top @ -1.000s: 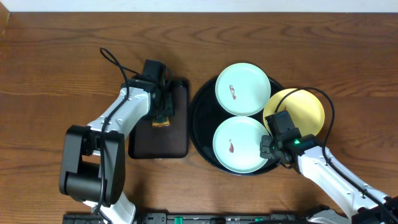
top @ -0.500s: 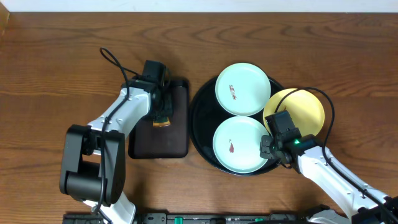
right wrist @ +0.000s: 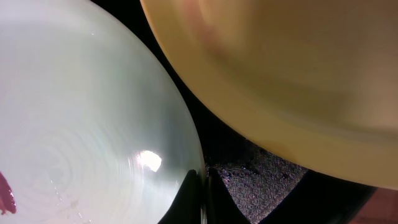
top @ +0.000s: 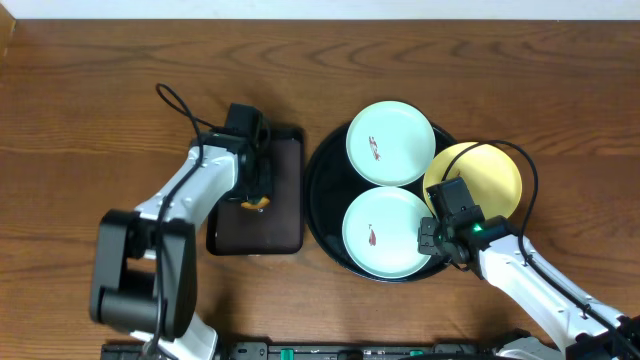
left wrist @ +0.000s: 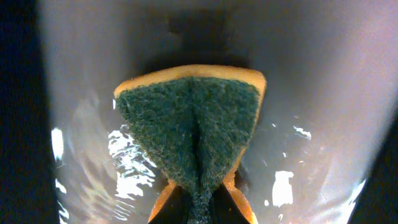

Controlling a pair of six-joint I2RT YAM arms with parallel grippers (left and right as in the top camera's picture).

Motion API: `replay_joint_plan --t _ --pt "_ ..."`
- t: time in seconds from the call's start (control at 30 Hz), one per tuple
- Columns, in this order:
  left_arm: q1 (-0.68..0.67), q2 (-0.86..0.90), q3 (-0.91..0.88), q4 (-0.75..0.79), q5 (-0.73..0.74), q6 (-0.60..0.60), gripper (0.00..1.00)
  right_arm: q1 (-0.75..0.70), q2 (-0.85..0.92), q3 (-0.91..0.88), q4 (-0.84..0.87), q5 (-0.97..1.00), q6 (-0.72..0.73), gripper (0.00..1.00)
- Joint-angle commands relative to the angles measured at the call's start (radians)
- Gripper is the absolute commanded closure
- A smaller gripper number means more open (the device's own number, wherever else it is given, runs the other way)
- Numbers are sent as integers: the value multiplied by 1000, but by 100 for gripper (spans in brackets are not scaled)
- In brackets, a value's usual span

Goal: Clean dirty plates on tray and stack at the side

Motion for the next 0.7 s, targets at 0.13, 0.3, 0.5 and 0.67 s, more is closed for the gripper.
replay_joint_plan --t 0.13,0.3,0.5,0.67 --pt "3 -206 36 -58 -61 -21 93 9 7 -10 -1 11 -16 97" --pt "3 -258 36 -76 -64 -19 93 9 7 -10 3 11 -16 97" --pt "3 -259 77 -171 -64 -20 93 9 7 -10 3 11 -18 97" --pt "3 -259 171 -301 -62 -17 93 9 7 -10 3 11 -19 99"
